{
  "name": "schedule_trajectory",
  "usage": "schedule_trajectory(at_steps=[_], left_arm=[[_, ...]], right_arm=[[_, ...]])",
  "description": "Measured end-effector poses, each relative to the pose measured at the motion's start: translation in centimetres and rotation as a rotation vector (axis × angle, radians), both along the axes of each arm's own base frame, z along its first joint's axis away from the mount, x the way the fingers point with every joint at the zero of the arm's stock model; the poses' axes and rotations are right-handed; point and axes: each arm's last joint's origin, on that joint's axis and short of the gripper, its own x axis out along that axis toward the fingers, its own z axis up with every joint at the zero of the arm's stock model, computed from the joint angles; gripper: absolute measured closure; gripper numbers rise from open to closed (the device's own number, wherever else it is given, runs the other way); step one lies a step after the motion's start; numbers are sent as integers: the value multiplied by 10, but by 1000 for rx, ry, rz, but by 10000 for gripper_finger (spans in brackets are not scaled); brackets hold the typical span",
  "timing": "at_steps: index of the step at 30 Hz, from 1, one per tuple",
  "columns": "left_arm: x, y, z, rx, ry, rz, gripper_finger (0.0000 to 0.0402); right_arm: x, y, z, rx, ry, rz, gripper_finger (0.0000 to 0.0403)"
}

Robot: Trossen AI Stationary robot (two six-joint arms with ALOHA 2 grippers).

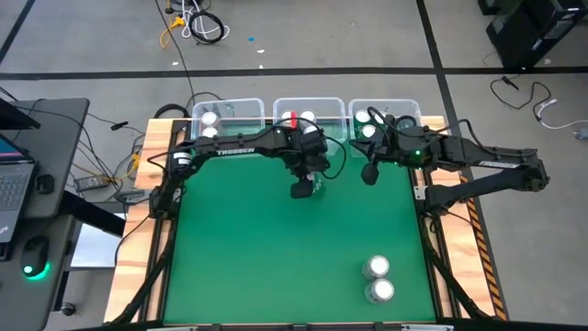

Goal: Sort soda cans
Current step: Put the green soda can into the right transparent bin

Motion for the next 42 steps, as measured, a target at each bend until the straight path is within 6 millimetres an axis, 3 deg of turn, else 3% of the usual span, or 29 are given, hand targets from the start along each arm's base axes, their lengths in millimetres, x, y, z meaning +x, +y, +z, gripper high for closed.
schedule_trajectory(at_steps=[7, 16, 22, 24, 33, 42], left_arm=[[-3, -2, -21, -21, 144, -22, 115], [3, -3, -30, -20, 142, -26, 115], [9, -2, -27, -6, 99, -26, 23], [13, -1, -24, 5, 54, -29, 16], [23, 0, -16, 9, -91, -63, 96], [34, 10, -19, -80, -277, -134, 223]], right_arm=[[1, 0, 0, 0, 0, 0, 403], [1, 0, 0, -3, 0, 2, 403], [1, 0, 0, -7, 2, 3, 403], [1, 0, 0, -12, 4, 5, 403], [1, 0, 0, -44, 21, 20, 403], [-2, 0, 6, -67, -27, 26, 403]])
